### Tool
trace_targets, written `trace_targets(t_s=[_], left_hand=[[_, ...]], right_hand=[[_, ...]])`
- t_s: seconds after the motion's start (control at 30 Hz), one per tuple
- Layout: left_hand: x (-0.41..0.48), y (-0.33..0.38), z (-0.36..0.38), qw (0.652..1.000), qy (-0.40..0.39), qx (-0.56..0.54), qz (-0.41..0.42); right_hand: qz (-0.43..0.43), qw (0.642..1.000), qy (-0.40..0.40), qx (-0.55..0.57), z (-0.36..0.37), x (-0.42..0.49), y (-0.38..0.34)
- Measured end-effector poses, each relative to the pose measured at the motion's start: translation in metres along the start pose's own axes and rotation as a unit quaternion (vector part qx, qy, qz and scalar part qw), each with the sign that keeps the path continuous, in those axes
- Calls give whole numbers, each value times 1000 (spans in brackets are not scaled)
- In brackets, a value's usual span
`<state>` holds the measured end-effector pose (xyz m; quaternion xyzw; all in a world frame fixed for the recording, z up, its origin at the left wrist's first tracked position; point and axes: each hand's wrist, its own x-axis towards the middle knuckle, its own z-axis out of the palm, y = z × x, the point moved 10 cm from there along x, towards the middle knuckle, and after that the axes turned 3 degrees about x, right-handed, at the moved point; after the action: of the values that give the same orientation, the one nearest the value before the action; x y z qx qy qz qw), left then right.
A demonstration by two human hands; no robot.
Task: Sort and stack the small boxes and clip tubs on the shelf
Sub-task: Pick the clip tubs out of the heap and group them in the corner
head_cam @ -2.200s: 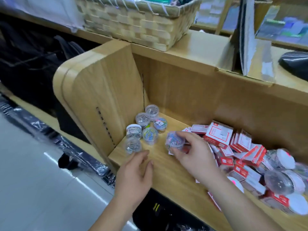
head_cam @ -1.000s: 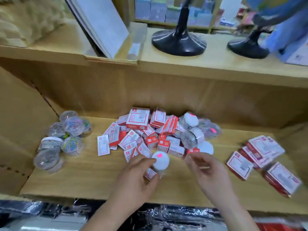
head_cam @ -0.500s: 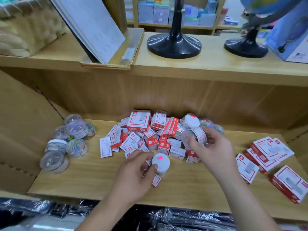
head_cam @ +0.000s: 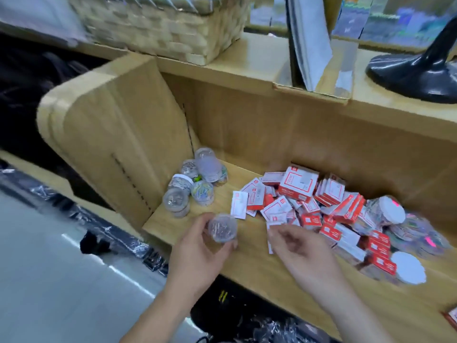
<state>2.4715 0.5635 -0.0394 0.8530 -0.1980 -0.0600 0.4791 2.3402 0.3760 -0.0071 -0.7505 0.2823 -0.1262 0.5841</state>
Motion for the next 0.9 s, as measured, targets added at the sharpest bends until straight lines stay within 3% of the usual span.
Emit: trace_targets(t_s=[0.1, 0.27, 0.43, 0.5, 0.6, 0.67, 0.77, 0.9], left_hand=[[15, -32, -23, 999, 37, 31, -21], [29, -22, -40, 997, 67, 34, 27], [10, -12, -41, 993, 94, 41, 65], [-1, -5, -22, 995, 61, 41, 64], [-21, 16, 36, 991, -85, 11, 99], [-28, 31, 65, 979, -151, 20, 138], [-18, 41, 91, 976, -170, 28, 137], [-6, 38, 112, 987, -149, 29, 47]], right_hand=[[-19, 999, -26, -22, 14, 7, 3], [-24, 999, -22, -27, 26, 16, 4], [-33, 999, 31, -21, -7, 8, 5], [-44, 995, 72, -50, -33, 4, 9], [-58, 985, 133, -93, -71, -6, 22], [-54, 983, 164, -65, -88, -15, 35], [-64, 978, 192, -54, -100, -28, 51], [-75, 966, 198, -146, -88, -37, 75]])
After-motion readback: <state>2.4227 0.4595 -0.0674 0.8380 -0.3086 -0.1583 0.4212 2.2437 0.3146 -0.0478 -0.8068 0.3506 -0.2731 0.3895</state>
